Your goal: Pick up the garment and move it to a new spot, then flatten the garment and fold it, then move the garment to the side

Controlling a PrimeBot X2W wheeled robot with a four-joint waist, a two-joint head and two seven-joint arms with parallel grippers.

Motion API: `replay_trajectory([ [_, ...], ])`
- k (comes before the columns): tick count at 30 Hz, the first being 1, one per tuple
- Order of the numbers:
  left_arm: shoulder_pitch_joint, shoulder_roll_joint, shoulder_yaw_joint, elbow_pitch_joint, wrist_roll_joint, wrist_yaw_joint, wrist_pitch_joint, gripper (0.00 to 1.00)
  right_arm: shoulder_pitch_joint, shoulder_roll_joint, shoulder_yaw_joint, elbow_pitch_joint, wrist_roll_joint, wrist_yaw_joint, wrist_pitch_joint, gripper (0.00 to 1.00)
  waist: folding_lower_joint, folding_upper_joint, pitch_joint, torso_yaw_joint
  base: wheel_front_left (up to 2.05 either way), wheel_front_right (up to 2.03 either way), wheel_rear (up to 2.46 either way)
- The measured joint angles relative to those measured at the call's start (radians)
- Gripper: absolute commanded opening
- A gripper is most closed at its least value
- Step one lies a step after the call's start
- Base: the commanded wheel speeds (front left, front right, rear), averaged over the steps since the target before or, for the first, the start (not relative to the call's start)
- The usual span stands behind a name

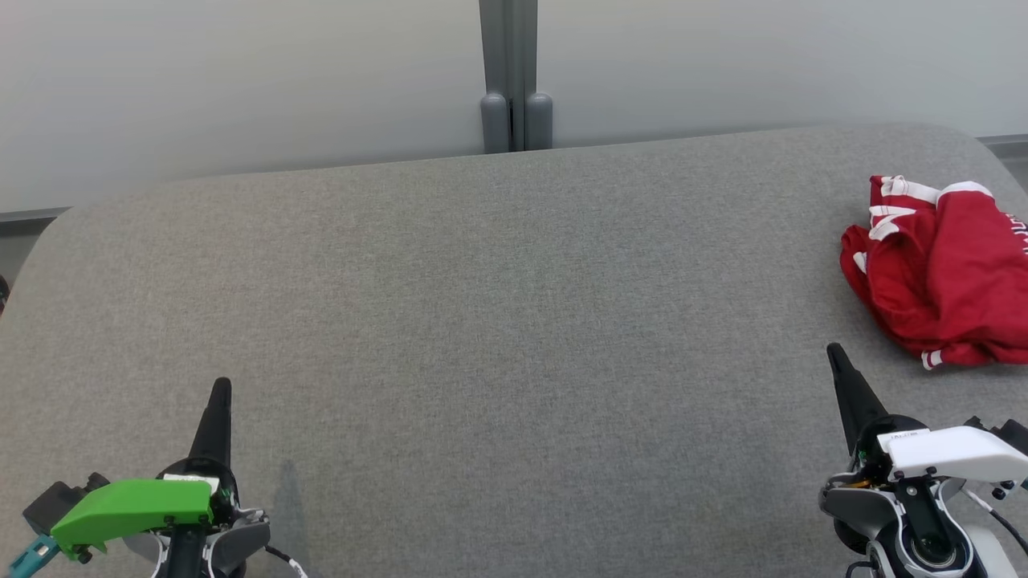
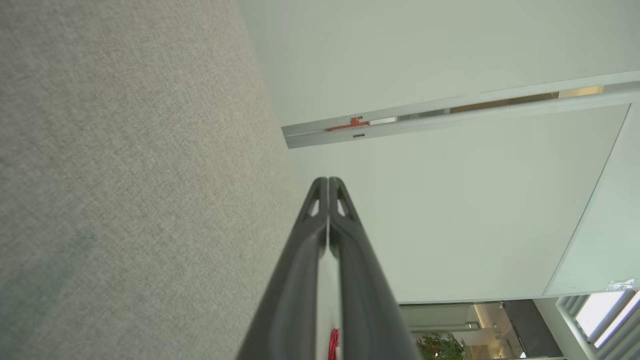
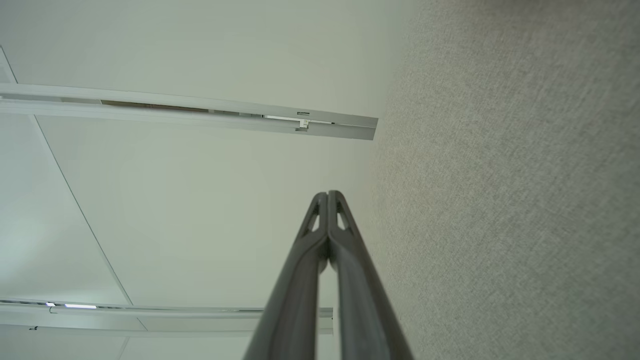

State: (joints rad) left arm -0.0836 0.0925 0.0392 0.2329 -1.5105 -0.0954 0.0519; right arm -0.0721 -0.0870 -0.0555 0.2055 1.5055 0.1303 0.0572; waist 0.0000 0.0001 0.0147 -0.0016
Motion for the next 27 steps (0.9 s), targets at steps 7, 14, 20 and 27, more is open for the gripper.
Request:
replay_trajectory([
  [7,-0.006,-0.008,0.017,0.003,-0.047,-0.012,0.013,0.00,-0.013,0.003,-0.006,0.014,0.048,0.000,0.009,0.00,0.0000,0.0000,-0.004,0.001,0.00,0.00,0.00],
  [14,-0.010,-0.015,0.031,0.007,-0.086,-0.025,0.026,0.00,-0.018,0.006,-0.013,0.027,0.096,0.000,0.016,0.00,0.0000,0.0000,-0.008,0.001,0.00,0.00,0.00],
  [20,-0.013,-0.020,0.044,0.011,-0.121,-0.035,0.037,0.00,-0.027,0.009,-0.018,0.037,0.134,0.000,0.022,0.00,0.0000,0.0000,-0.011,0.002,0.00,0.00,0.00],
  [27,-0.016,-0.022,0.048,0.011,-0.125,-0.036,0.040,0.00,-0.031,0.011,-0.021,0.038,0.138,0.000,0.026,0.00,0.0000,0.0000,-0.012,0.002,0.00,0.00,0.00],
])
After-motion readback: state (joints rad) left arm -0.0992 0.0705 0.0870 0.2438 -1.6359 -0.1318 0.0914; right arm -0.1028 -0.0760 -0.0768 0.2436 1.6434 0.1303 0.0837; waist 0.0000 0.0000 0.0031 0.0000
